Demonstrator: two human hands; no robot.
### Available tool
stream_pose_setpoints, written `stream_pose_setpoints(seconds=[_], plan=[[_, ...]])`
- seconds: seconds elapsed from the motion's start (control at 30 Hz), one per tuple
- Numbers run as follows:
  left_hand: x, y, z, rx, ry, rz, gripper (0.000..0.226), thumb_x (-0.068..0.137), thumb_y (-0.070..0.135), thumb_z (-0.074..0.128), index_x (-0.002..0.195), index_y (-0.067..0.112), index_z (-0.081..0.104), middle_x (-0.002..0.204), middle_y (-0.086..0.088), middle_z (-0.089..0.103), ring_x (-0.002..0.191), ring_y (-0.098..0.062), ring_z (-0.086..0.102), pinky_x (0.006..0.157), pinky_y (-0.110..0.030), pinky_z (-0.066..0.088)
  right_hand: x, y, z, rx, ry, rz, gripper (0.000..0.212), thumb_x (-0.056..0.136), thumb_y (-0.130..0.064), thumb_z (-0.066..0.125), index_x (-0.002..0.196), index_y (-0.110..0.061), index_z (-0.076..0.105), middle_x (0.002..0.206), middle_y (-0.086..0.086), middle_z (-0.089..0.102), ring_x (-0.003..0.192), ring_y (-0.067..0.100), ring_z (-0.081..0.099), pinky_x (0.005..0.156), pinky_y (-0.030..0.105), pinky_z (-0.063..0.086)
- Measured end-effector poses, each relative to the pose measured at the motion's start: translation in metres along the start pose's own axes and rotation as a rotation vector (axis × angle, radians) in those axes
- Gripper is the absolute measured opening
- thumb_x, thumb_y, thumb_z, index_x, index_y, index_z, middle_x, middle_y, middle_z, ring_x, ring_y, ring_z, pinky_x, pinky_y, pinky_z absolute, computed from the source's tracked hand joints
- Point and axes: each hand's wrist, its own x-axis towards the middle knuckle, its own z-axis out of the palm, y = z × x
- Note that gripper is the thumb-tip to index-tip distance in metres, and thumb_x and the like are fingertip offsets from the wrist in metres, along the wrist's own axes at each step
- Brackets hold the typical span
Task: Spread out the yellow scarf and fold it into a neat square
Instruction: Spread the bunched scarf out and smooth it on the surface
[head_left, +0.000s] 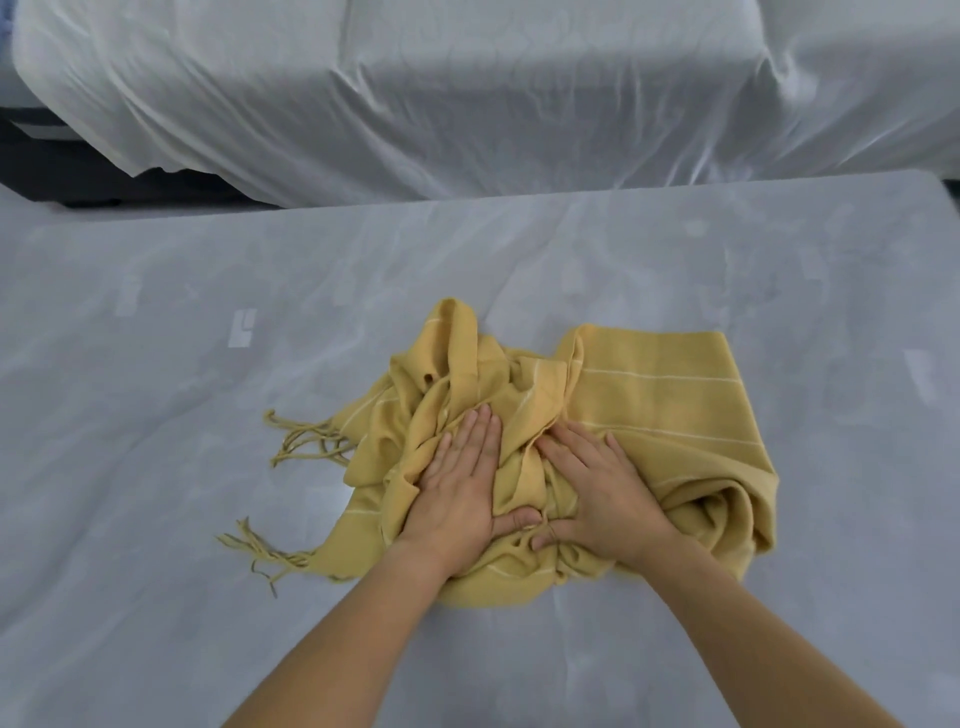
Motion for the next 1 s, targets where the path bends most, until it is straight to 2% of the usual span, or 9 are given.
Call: stream_pose_setpoints(seconds=[0.2, 0.4, 0.5, 0.57, 0.63, 0.73, 0.8, 0.9, 1.0], plan=[[-0.026, -0.019, -0.034, 0.015, 0.079, 0.071, 0.102, 0.078, 0.081, 0.022, 0.147, 0.014, -0.008, 0.155, 0.002, -0.014, 0.14, -0.006, -0.021, 0.114, -0.025, -0.012, -0.029, -0.019, -0.016, 0.107, 0.097, 0.038, 0.122, 0.05, -0.092, 0.042, 0.147, -0.032, -0.002, 0.156, -0.007, 0.008, 0.143, 0.011, 0.007, 0.118, 0.038, 0.004], [-0.055, -0.046, -0.058, 0.015, 0.094, 0.087, 0.096, 0.083, 0.078, 0.023, 0.149, 0.01, 0.008, 0.156, -0.002, 0.002, 0.143, -0.011, -0.001, 0.115, -0.028, 0.0, -0.038, -0.049, -0.029, 0.142, 0.229, 0.002, 0.107, 0.062, -0.087, 0.044, 0.148, -0.033, 0.01, 0.154, -0.009, 0.014, 0.141, 0.009, 0.015, 0.116, 0.038, 0.012], [-0.071, -0.062, -0.06, 0.084, 0.0, 0.124, 0.087, 0.086, 0.074, 0.019, 0.143, 0.01, 0.034, 0.149, -0.004, 0.034, 0.136, -0.014, 0.032, 0.112, -0.029, 0.023, -0.034, -0.069, -0.025, 0.093, 0.28, -0.069, 0.09, 0.067, -0.085, 0.039, 0.142, -0.035, 0.032, 0.151, -0.001, 0.029, 0.139, 0.018, 0.027, 0.113, 0.048, 0.02], [-0.079, -0.072, -0.058, 0.141, -0.048, 0.168, 0.08, 0.088, 0.071, 0.016, 0.13, 0.012, 0.051, 0.132, -0.002, 0.056, 0.122, -0.018, 0.053, 0.097, -0.033, 0.047, -0.029, -0.085, -0.024, 0.037, 0.287, -0.102, 0.082, 0.069, -0.084, 0.035, 0.133, -0.033, 0.048, 0.148, 0.0, 0.036, 0.138, 0.018, 0.028, 0.112, 0.05, 0.02], [-0.084, -0.082, -0.058, 0.12, -0.01, 0.185, 0.074, 0.087, 0.069, 0.02, 0.121, 0.014, 0.057, 0.119, 0.0, 0.063, 0.107, -0.018, 0.063, 0.082, -0.03, 0.055, -0.023, -0.101, -0.021, -0.021, 0.287, -0.138, 0.079, 0.068, -0.082, 0.037, 0.124, -0.031, 0.058, 0.145, 0.001, 0.041, 0.136, 0.016, 0.028, 0.112, 0.05, 0.019], [-0.087, -0.093, -0.067, 0.046, 0.076, 0.175, 0.071, 0.084, 0.069, 0.026, 0.119, 0.014, 0.056, 0.115, 0.001, 0.064, 0.099, -0.019, 0.065, 0.076, -0.028, 0.054, -0.014, -0.122, -0.014, -0.068, 0.267, -0.188, 0.077, 0.067, -0.077, 0.043, 0.123, -0.026, 0.06, 0.143, 0.002, 0.044, 0.134, 0.015, 0.029, 0.111, 0.049, 0.014], [-0.086, -0.099, -0.073, -0.032, 0.117, 0.131, 0.077, 0.084, 0.071, 0.025, 0.128, 0.014, 0.051, 0.127, -0.002, 0.058, 0.113, -0.021, 0.058, 0.09, -0.032, 0.05, -0.006, -0.133, -0.01, -0.105, 0.245, -0.195, 0.08, 0.068, -0.076, 0.041, 0.126, -0.022, 0.056, 0.141, 0.001, 0.046, 0.134, 0.013, 0.031, 0.108, 0.047, 0.013], [-0.084, -0.104, -0.081, -0.241, 0.094, -0.094, 0.078, 0.084, 0.069, 0.027, 0.142, 0.017, 0.035, 0.145, 0.0, 0.04, 0.131, -0.018, 0.039, 0.103, -0.033, 0.037, 0.004, -0.147, -0.004, -0.116, 0.203, -0.151, 0.087, 0.07, -0.076, 0.036, 0.128, -0.014, 0.056, 0.136, 0.0, 0.053, 0.131, 0.013, 0.043, 0.106, 0.046, 0.017], [-0.078, -0.105, -0.075, -0.328, 0.024, -0.232, 0.046, 0.093, 0.047, 0.042, 0.13, 0.02, 0.049, 0.124, 0.002, 0.057, 0.115, -0.019, 0.052, 0.088, -0.026, 0.04, 0.01, -0.155, 0.001, -0.156, 0.154, -0.121, 0.088, 0.07, -0.076, 0.033, 0.124, -0.012, 0.06, 0.129, -0.001, 0.06, 0.125, 0.012, 0.049, 0.105, 0.045, 0.018]])
